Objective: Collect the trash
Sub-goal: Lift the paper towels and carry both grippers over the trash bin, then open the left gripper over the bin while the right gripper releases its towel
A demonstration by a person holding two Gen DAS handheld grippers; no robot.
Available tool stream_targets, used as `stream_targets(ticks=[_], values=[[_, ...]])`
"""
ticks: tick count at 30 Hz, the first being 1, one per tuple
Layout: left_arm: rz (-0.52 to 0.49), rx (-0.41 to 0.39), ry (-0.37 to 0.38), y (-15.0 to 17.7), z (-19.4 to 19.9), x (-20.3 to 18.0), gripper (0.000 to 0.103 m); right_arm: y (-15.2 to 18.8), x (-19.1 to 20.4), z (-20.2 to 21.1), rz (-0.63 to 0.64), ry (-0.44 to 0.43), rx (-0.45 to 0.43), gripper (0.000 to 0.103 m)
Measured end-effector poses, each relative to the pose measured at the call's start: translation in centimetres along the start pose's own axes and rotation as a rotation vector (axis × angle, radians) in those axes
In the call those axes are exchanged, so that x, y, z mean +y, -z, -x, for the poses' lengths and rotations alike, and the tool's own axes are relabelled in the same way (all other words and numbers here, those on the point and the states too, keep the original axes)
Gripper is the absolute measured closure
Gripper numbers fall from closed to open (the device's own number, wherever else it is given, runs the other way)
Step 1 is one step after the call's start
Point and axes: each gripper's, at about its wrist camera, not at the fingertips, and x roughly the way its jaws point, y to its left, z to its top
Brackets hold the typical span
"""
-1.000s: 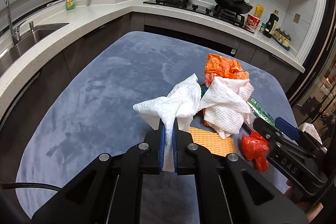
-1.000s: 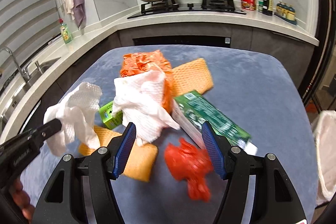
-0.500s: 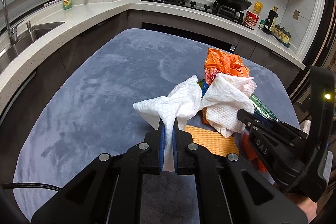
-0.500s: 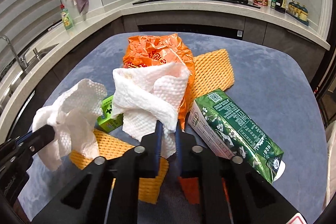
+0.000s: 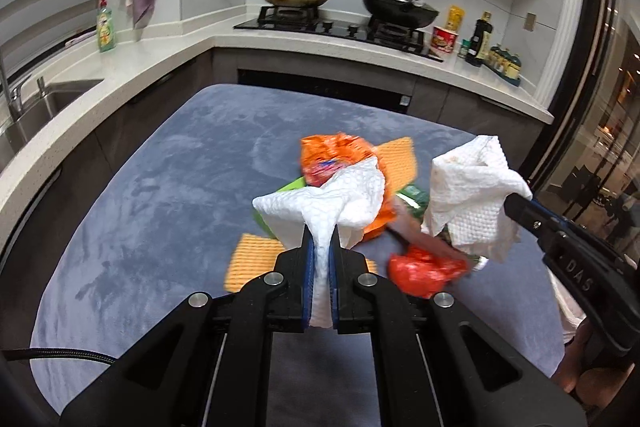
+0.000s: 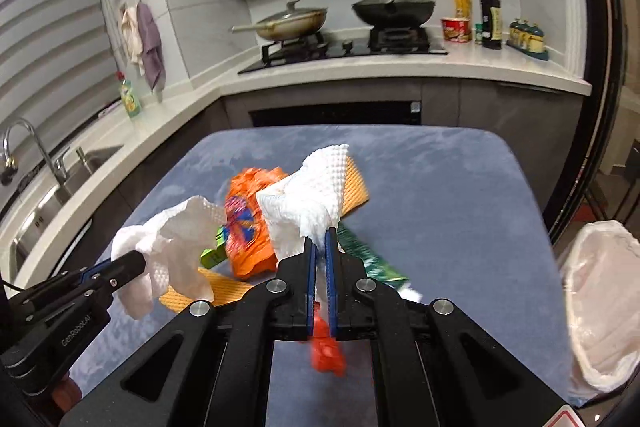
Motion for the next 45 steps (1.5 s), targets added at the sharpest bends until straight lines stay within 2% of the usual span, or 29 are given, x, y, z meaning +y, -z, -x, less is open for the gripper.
stream_targets(ticks=[8,14,22,29,37,45], values=[[-0.109,-0.027,0.074,0.0,1.7,-6.7,0.097,-0.6,-6.9,5.9,-0.094,0.092,-0.093,0.099],[-0.197,-0.034,0.13,0.5,2.3,-12.0,0.097,0.4,-12.6,9.2,-0.171,0.185,-0.129,0.099],[-0.321,-0.037,0.213,2.2,2.8,-19.3,0.097,2.8,-20.9,12.9,-0.277,0.33,-0.142,0.099],[-0.414,-0.037,0.29,3.8,3.1,-25.8,0.097,5.3,-26.7,14.2,-0.353,0.426,-0.122,0.099],[-0.483,-0.026,0.335,5.0,2.6,-31.0,0.097,7.6,-30.2,14.4,-0.396,0.469,-0.094,0.099],[-0.522,-0.009,0.351,5.8,1.6,-34.3,0.097,8.4,-32.2,13.9,-0.423,0.477,-0.07,0.099]])
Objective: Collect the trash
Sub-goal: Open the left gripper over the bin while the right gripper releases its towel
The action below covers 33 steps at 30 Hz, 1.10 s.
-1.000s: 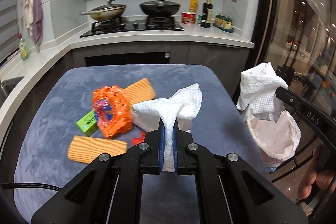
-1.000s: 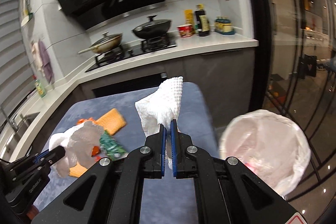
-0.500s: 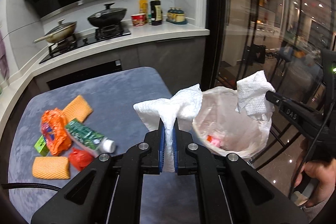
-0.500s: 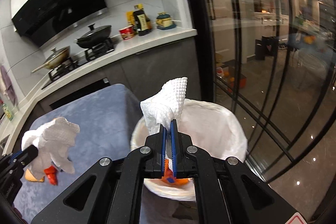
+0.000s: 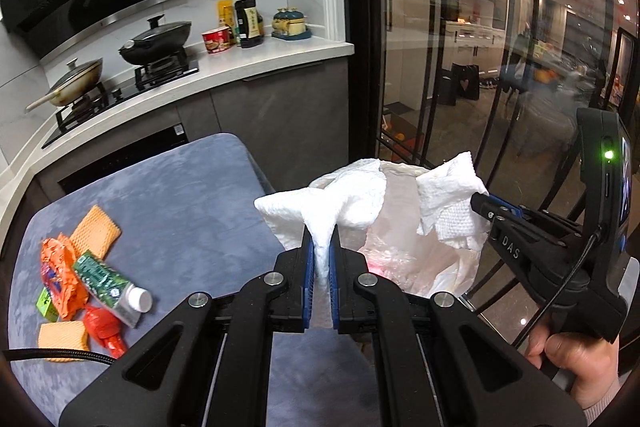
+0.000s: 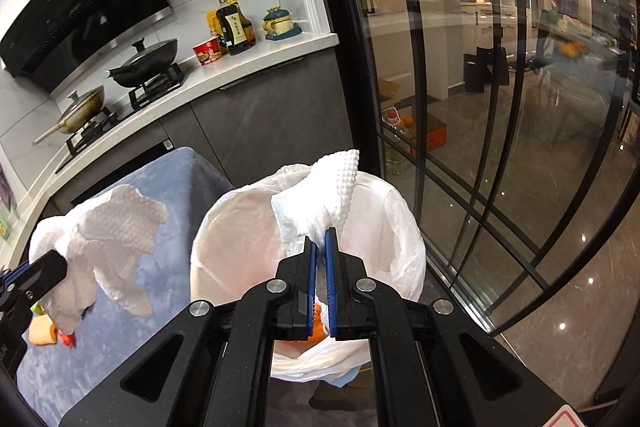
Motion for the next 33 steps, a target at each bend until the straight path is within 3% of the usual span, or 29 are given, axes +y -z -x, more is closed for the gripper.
stream_targets(ticks=[9,27,30,33], values=[[-0.029,0.015,0.018,-0.6,-1.6,-1.8,0.097,-0.2,-0.6,-0.8,-0.005,0.008,0.01,0.099],[-0.021,0.04,0.019,-1.2,-3.8,-1.6,0.096,-0.4,-0.4,-1.7,-0.012,0.02,0.017,0.094],[-0.017,0.045,0.016,-1.2,-3.9,-1.5,0.09,-0.5,-0.3,-1.6,-0.014,0.02,0.016,0.093],[-0.01,0.04,0.015,-1.2,-3.7,-1.3,0.084,-0.5,-0.1,-1.4,-0.015,0.023,0.011,0.085]])
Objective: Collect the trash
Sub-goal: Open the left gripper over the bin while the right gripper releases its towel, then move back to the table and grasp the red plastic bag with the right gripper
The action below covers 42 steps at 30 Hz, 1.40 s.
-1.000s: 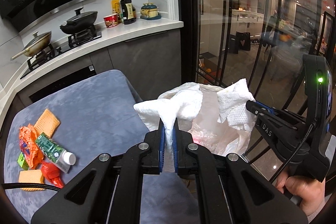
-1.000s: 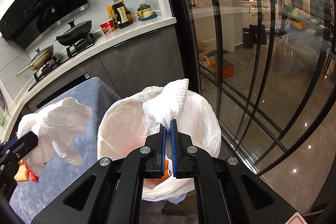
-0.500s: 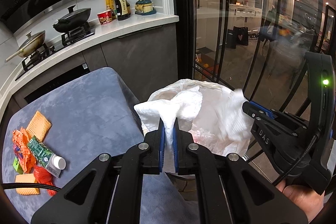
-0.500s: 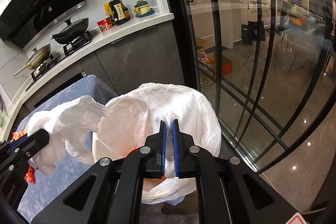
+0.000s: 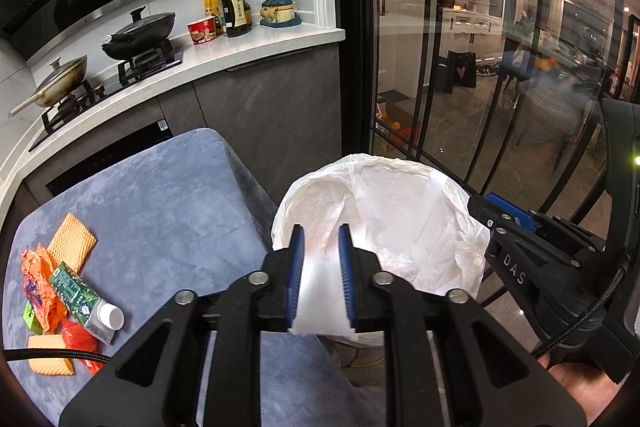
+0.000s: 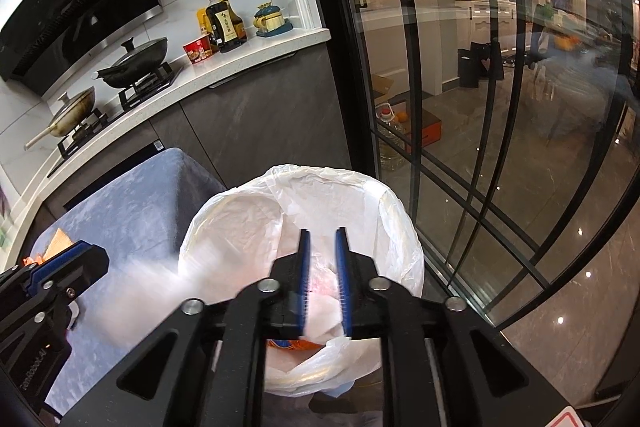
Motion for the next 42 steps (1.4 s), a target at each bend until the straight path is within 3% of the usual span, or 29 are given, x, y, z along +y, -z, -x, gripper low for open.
stream_targets(ticks=[10,20,24,29,34,42], values=[[0.048,-0.025,-0.018,0.3,1.9,2.4,0.084,-0.3,2.1,1.9,0.03,-0.035,-0.034,0.078],[0.124,-0.053,-0.076,1.3,4.8,7.4,0.084,0.2,7.5,4.4,0.1,-0.112,-0.06,0.072],[0.155,-0.059,-0.111,2.1,6.1,9.7,0.077,0.7,10.1,5.0,0.136,-0.147,-0.06,0.067],[0.187,-0.05,-0.175,3.7,7.5,12.8,0.075,2.1,13.6,5.2,0.185,-0.196,-0.041,0.067],[0.238,-0.023,-0.246,5.5,8.4,16.0,0.059,3.7,17.5,5.3,0.243,-0.244,-0.011,0.067],[0.29,0.015,-0.327,8.9,10.0,21.0,0.058,6.3,22.9,5.2,0.32,-0.313,0.047,0.067]])
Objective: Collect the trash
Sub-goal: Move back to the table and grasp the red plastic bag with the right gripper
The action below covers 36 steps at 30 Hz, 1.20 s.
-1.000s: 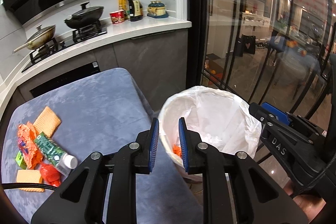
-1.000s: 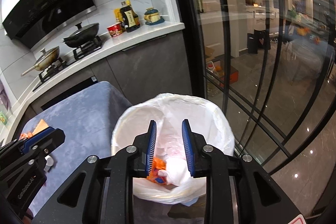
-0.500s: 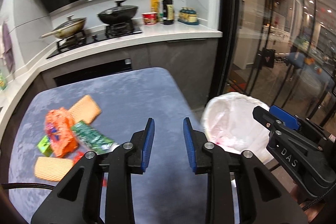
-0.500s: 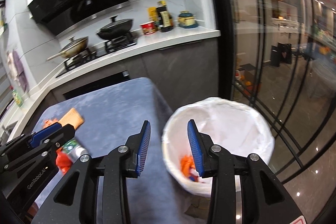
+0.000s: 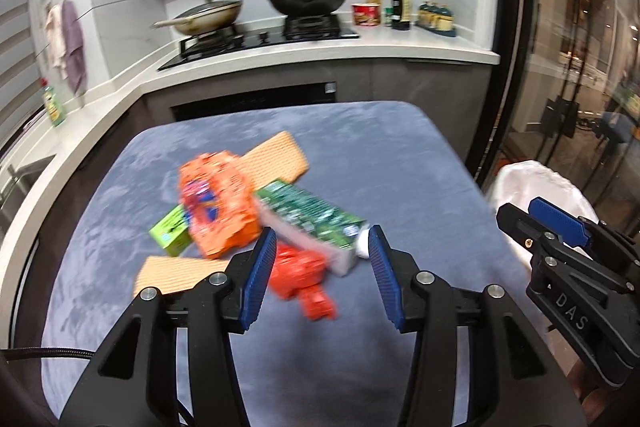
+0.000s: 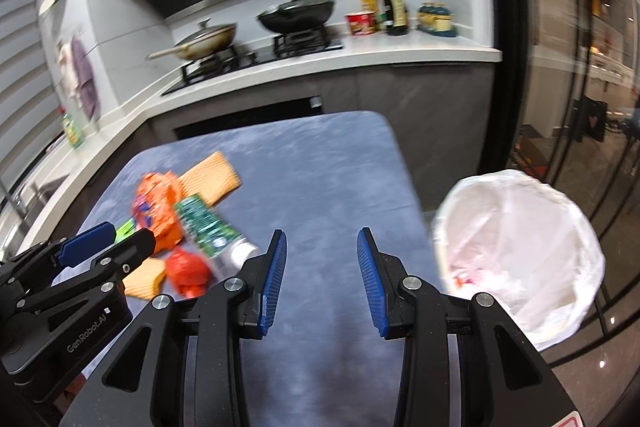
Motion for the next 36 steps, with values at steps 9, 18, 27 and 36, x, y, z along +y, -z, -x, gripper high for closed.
stream_targets(ticks=[9,18,27,36], values=[[0.09,0.064,-0.079,1.9,-1.3,7.0,0.056,1.2,5.8,-2.6,0.072,-0.075,0.058,0.053],[0.165,0.126,-0.136,3.9,-3.1,12.2,0.048,3.6,10.5,-6.5,0.122,-0.119,0.151,0.051],[0.211,0.169,-0.13,5.6,-4.9,14.3,0.047,4.6,12.5,-9.9,0.145,-0.118,0.198,0.049],[0.24,0.153,-0.117,5.2,-5.8,15.0,0.026,4.7,13.0,-12.5,0.141,-0.118,0.22,0.058]])
